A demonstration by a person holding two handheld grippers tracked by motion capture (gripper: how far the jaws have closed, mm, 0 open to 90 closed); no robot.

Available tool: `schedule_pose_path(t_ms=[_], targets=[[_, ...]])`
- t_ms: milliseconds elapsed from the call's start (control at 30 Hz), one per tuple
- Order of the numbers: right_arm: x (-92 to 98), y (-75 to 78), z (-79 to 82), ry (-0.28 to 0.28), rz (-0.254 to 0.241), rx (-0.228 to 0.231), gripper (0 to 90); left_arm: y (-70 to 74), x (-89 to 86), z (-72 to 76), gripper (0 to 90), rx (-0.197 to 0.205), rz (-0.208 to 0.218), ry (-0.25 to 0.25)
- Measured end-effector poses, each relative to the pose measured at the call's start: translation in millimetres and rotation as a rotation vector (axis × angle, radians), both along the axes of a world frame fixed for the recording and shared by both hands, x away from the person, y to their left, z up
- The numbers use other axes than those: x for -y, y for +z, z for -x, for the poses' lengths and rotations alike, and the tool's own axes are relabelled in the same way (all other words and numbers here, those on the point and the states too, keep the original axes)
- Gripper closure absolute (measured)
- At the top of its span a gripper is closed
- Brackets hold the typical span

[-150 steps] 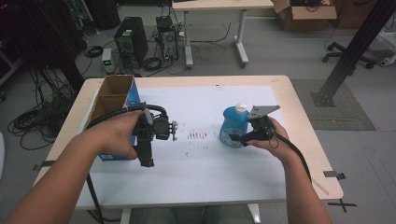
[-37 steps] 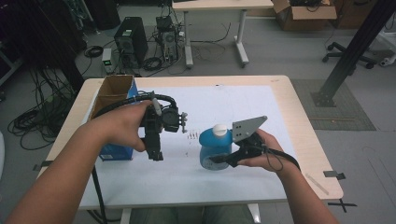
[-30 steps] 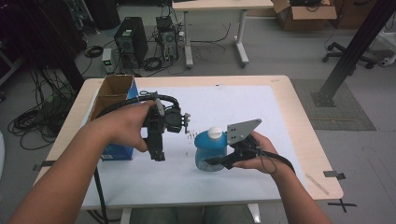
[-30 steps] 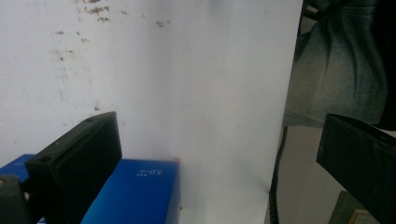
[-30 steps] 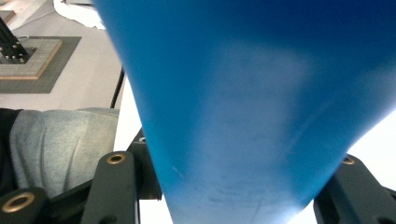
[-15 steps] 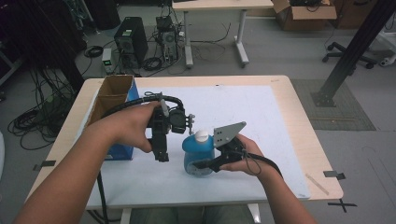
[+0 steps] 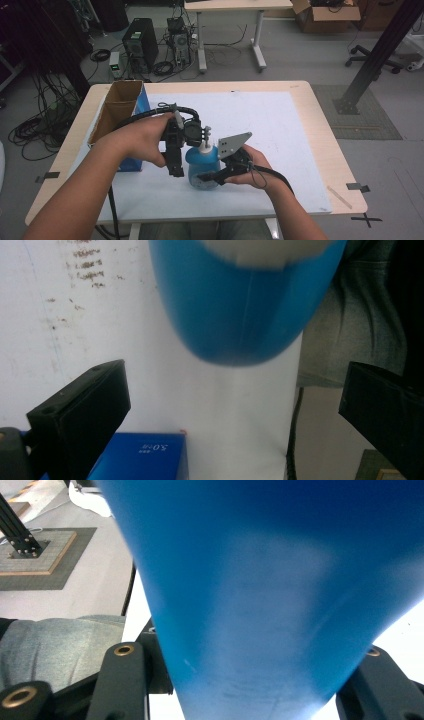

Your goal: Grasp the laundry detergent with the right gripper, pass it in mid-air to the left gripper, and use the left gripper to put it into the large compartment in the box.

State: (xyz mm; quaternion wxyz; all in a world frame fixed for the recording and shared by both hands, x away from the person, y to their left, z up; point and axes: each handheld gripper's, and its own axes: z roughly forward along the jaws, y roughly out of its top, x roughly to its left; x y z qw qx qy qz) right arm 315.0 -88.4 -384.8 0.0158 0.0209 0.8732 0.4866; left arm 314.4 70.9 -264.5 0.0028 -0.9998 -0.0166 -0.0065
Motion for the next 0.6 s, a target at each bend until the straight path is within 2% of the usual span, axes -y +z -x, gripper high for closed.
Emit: schedule_pose_path(t_ms=[600], targets=[[-21.2, -6.4, 4.5, 0.007, 0.018, -0.001, 45.5, -7.1, 11.8, 4.6, 0.4, -0.004, -0.007, -0.022]])
